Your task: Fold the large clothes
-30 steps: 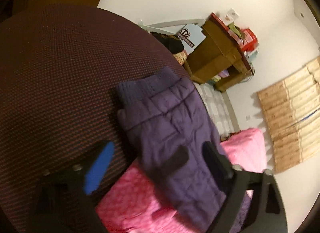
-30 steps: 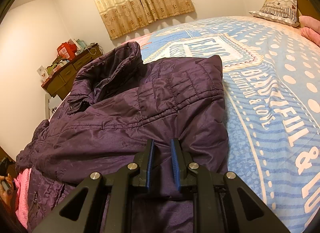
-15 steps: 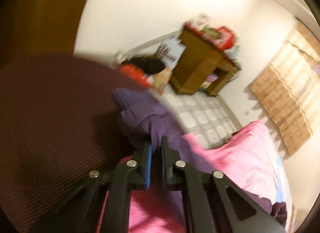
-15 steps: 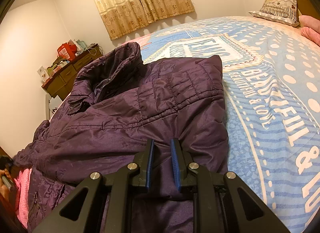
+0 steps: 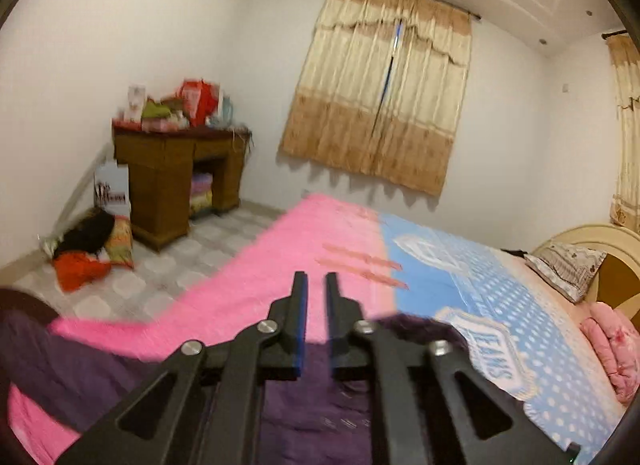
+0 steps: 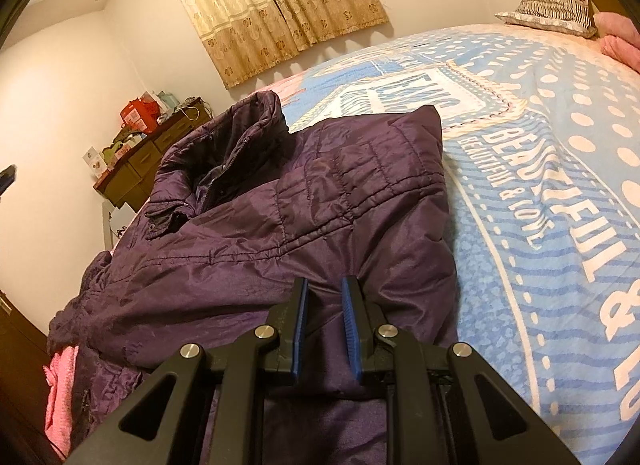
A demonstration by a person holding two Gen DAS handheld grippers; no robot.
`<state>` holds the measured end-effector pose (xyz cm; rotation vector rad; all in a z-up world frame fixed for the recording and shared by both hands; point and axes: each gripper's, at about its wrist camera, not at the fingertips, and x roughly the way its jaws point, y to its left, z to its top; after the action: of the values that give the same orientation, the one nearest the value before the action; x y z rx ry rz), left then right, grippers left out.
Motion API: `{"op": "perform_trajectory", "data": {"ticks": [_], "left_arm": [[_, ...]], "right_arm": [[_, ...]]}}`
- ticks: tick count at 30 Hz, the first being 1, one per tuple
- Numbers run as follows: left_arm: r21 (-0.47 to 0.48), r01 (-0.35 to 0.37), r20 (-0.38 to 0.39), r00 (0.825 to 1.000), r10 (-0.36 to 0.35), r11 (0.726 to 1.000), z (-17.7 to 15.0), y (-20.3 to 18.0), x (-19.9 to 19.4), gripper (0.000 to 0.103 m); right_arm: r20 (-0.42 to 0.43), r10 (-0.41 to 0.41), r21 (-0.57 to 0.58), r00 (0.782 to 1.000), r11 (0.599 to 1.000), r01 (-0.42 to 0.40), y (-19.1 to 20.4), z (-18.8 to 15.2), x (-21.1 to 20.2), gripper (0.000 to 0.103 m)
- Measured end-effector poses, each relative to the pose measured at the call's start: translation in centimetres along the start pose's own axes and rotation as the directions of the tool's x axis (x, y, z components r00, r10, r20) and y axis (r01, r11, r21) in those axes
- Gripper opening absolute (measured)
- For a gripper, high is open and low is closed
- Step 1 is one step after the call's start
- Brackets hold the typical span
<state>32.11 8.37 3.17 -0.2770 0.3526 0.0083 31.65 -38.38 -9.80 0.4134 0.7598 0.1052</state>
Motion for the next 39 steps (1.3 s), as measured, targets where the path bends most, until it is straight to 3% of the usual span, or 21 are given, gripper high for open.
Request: {"op": "perform_trajectory", "data": {"ticks": [2,3,5,7,10,12,13,14,16,18,19,22,23,25,26,28,30,32,36,38,39], "left_arm": [[-0.045,-0.012,-0.056,0.998,0.01,0.999,-1.4,1.0,0.5,0.024],[-0.066,-0.044,-0.075,0.996,0.039,0.997,-1.6,2.2,0.5,0.043],[-0.13,-0.174,-0.088,0.983,0.164,0.976,-2.7,6.1,-0.7,0.07],[-0.201,-0.312,-0.083,0.95,0.302,0.929,-3.2,10.3,-1.8,0.078],[-0.324,-0.516,-0.141,0.855,0.499,0.793,-4.1,19.0,-3.9,0.083],[-0.435,-0.618,-0.246,0.781,0.574,0.655,-5.1,25.1,-4.9,0.084],[-0.501,-0.637,-0.286,0.761,0.582,0.586,-6.3,27.6,-5.6,0.084],[-0.578,-0.639,-0.324,0.75,0.577,0.507,-7.2,30.6,-6.4,0.084],[-0.675,-0.629,-0.38,0.745,0.549,0.386,-9.3,34.3,-7.4,0.084],[-0.733,-0.605,-0.408,0.757,0.511,0.311,-10.9,36.3,-7.1,0.084],[-0.739,-0.606,-0.42,0.756,0.502,0.295,-11.4,36.2,-6.7,0.083],[-0.671,-0.673,-0.433,0.697,0.572,0.312,-10.3,34.6,-5.7,0.095],[-0.673,-0.665,-0.446,0.715,0.539,0.324,-10.2,34.8,-5.1,0.096],[-0.665,-0.656,-0.434,0.728,0.531,0.356,-9.8,34.7,-4.3,0.097],[-0.68,-0.632,-0.422,0.752,0.506,0.373,-10.0,34.5,-4.1,0.097],[-0.672,-0.619,-0.392,0.763,0.514,0.407,-9.9,34.0,-3.9,0.076],[-0.66,-0.592,-0.378,0.794,0.476,0.462,-10.0,34.1,-3.1,0.028],[-0.623,-0.582,-0.374,0.808,0.454,0.523,-9.9,34.6,-2.1,0.014],[-0.56,-0.58,-0.306,0.808,0.503,0.592,-8.2,33.3,-3.4,0.007],[-0.534,-0.548,-0.239,0.828,0.507,0.644,-6.7,31.4,-4.2,0.006],[-0.494,-0.523,-0.184,0.843,0.505,0.694,-5.0,29.4,-4.5,0.006]], "right_arm": [[0.003,0.017,0.015,1.0,1.0,-0.017,-0.4,0.0,-0.1,0.018],[0.004,0.024,0.021,1.0,0.999,-0.024,-0.5,0.0,-0.1,0.018],[0.006,0.037,0.033,0.999,0.999,-0.037,-0.7,-0.1,-0.1,0.018],[0.008,0.045,0.041,0.999,0.998,-0.045,-0.9,-0.2,-0.1,0.018],[0.008,0.045,0.042,0.999,0.998,-0.045,-0.9,-0.2,-0.1,0.018],[0.008,0.041,0.04,0.999,0.998,-0.042,-0.9,-0.2,-0.1,0.018],[0.008,0.039,0.038,0.999,0.999,-0.039,-0.9,-0.2,-0.1,0.018],[0.008,0.035,0.035,0.999,0.999,-0.035,-0.8,-0.3,-0.1,0.018],[0.007,0.028,0.031,1.0,0.999,-0.028,-0.7,-0.3,-0.1,0.018],[0.006,0.018,0.024,1.0,1.0,-0.018,-0.3,-0.4,0.0,0.018],[0.006,0.014,0.02,1.0,1.0,-0.014,-0.2,-0.4,0.0,0.018],[0.005,0.006,0.015,1.0,1.0,-0.006,0.0,-0.3,0.1,0.018],[0.005,0.006,0.016,1.0,1.0,-0.006,0.0,-0.3,0.1,0.018],[0.005,0.005,0.015,1.0,1.0,-0.005,0.0,-0.3,0.1,0.018],[0.005,0.005,0.015,1.0,1.0,-0.005,0.0,-0.3,0.1,0.018],[0.005,0.003,0.014,1.0,1.0,-0.003,0.1,-0.3,0.1,0.018],[0.005,0.001,0.013,1.0,1.0,-0.001,0.1,-0.3,0.1,0.018],[0.006,0.001,0.013,1.0,1.0,-0.001,0.0,-0.3,0.1,0.018],[0.007,0.005,0.018,1.0,1.0,-0.005,0.1,-0.3,0.2,0.018],[0.007,0.003,0.017,1.0,1.0,-0.003,0.1,-0.4,0.2,0.018],[0.008,0.005,0.019,1.0,1.0,-0.005,0.1,-0.4,0.2,0.018]]}}
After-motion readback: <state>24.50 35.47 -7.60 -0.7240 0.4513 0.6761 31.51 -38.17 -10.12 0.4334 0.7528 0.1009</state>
